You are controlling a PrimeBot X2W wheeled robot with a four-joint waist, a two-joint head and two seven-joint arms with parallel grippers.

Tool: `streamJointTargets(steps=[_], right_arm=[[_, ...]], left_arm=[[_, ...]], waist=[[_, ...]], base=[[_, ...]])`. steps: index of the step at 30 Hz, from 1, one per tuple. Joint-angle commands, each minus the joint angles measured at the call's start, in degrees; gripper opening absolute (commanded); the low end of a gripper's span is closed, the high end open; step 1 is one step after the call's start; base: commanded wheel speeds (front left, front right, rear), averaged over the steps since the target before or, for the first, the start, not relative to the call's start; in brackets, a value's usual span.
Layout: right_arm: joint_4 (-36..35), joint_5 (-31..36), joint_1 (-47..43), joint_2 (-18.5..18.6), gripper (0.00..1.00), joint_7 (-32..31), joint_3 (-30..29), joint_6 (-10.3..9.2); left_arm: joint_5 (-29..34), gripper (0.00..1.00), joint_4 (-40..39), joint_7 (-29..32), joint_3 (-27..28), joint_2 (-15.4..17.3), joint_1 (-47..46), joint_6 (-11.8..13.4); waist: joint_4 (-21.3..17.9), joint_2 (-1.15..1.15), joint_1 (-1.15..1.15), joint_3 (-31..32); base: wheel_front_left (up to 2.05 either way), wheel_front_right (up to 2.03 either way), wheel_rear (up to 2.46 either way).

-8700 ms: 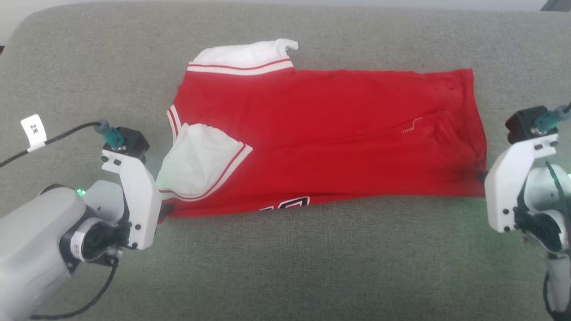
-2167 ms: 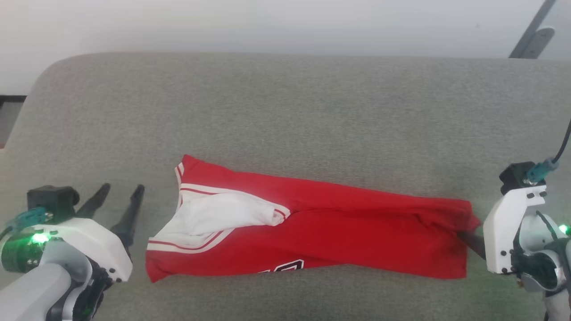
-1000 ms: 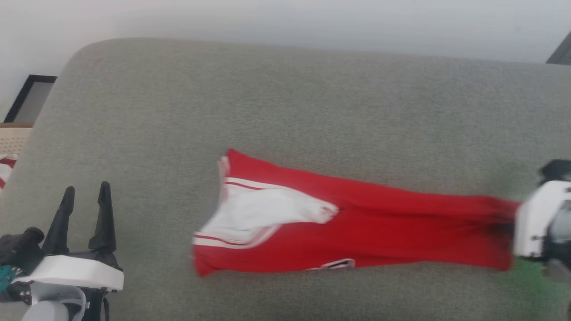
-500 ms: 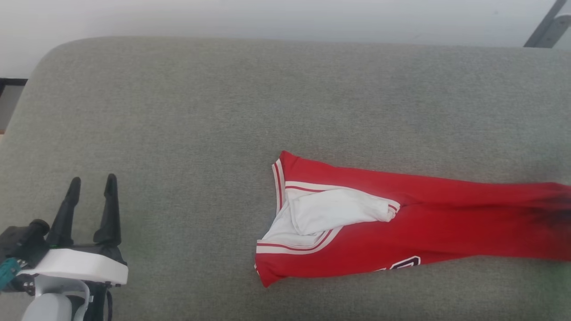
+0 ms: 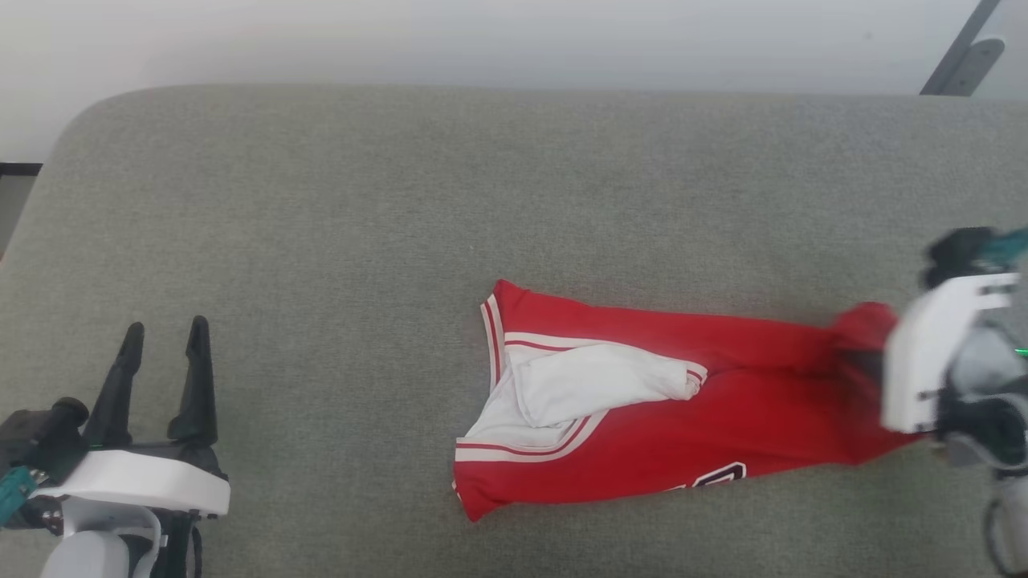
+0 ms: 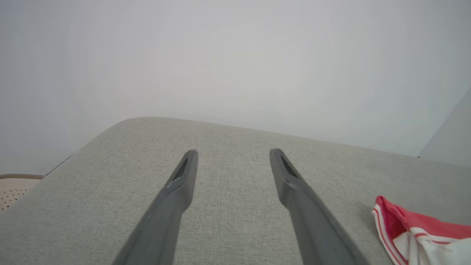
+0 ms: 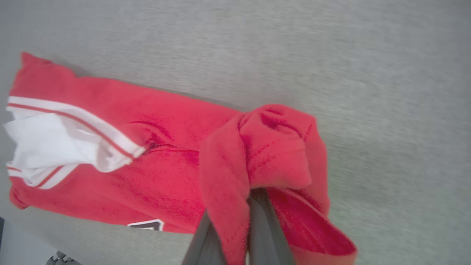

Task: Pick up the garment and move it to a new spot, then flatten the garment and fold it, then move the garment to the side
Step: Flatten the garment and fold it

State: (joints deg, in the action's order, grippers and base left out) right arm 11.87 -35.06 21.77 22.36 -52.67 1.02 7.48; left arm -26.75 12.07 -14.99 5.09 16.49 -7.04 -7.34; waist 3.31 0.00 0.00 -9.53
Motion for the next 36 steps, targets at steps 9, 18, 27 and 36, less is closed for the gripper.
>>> streamJointTargets(steps=[9,18,27,36], right_arm=[[-8.53,1.15,-0.64,-7.6,0.0,-2.29,8.52,0.01],[-3.98,3.04,2.33,-12.92,0.0,0.71,15.56,0.02],[4.62,3.33,6.63,-16.06,0.0,5.23,20.73,0.02],[13.73,3.83,9.8,-17.48,0.0,9.9,24.23,0.02]], left_arm=[[-0.35,1.0,0.71,-0.22,-2.27,-0.22,-0.48,-0.12],[-0.85,1.0,1.84,-0.22,-5.48,-0.54,-2.42,-0.12],[-1.18,1.0,2.76,-0.22,-7.4,-1.16,-4.09,-0.12],[-1.51,1.0,3.02,-0.22,-7.87,-1.68,-5.03,-0.12]], waist=[[2.28,0.0,0.0,1.34],[6.02,0.0,0.0,1.96],[8.55,0.0,0.0,1.81],[9.26,0.0,0.0,1.38]], base=[[0.0,0.0,0.0],[0.0,0.0,0.0],[0.0,0.0,0.0],[0.0,0.0,0.0]])
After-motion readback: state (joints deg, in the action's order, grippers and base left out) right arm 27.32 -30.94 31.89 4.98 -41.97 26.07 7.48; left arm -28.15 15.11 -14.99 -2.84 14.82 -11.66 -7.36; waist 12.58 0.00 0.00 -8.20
